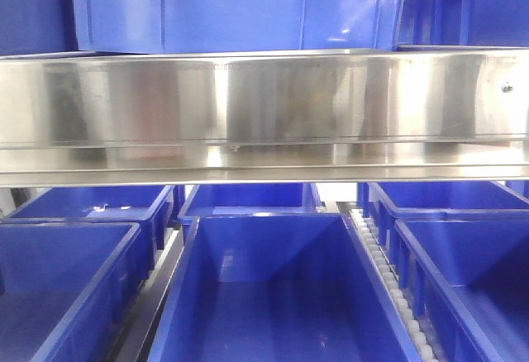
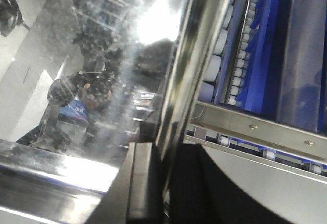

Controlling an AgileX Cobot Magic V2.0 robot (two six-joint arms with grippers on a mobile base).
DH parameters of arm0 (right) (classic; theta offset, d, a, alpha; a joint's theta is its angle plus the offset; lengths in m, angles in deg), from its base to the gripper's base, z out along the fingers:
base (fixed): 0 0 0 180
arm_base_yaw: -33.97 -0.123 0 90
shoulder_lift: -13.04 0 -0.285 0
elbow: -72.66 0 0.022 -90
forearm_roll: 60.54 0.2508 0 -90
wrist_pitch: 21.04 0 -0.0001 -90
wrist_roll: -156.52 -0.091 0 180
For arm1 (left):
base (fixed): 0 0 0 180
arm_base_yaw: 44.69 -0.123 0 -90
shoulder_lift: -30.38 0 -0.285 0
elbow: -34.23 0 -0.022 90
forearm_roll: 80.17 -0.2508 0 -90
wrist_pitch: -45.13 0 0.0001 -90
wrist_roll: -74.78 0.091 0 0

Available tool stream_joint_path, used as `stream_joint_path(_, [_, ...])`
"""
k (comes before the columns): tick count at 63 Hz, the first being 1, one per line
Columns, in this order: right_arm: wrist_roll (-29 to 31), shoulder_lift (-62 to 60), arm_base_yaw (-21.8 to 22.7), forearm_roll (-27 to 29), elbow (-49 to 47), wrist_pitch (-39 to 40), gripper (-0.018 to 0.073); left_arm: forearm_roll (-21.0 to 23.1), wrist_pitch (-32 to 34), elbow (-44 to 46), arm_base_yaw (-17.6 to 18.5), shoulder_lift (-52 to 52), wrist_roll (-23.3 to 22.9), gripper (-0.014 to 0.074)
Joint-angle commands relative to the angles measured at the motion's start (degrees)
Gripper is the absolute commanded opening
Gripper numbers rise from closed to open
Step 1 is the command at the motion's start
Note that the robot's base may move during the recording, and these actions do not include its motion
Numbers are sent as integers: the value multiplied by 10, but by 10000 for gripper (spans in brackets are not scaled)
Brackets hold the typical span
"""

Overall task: Stack silver trays without gaps
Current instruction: 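Lower the held tray onto the stacked silver trays on the shelf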

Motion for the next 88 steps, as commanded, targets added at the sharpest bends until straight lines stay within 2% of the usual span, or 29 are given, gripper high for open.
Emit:
stream_joint_path(1, [18,-9,-4,11,-33,7,61,30,82,22,-3,13,19,-48])
stream_joint_path(9, [18,2,25,12,-76,2,61,28,91,57,-35,-8,25,-48])
stream_joint_path(18, [37,32,76,17,-133,15,61,43,92,123,-78,-66,69,-48])
stream_joint_path(32, [76,108,142,59,-163,41,61,46,93,182,-126,-161,75,-48])
stream_joint_path(41, [78,160,156,68,-163,61,61,46,87,182,-146,-200,75,-48])
stream_joint_path(49, [78,201,160,65,-163,78,61,30,86,182,-147,-219,75,-48])
stream_joint_path(63, [78,241,167,56,-163,88,65,27,86,182,-154,-246,75,-39])
stream_joint_path(67, [78,242,171,56,-163,89,109,28,88,182,-159,-249,79,1])
stream_joint_path(72, [78,242,174,53,-163,94,237,30,94,182,-165,-251,81,100])
stream_joint_path(78, [78,242,177,49,-163,92,477,32,98,182,-172,-251,81,283])
stream_joint_path(83, [78,242,177,43,-163,90,613,32,98,182,-176,-251,81,427])
stream_joint_path(85, [78,242,177,40,-163,90,645,32,98,182,-176,-251,81,468])
stream_joint_path(88, [78,241,177,37,-163,89,635,32,97,182,-176,-251,82,512])
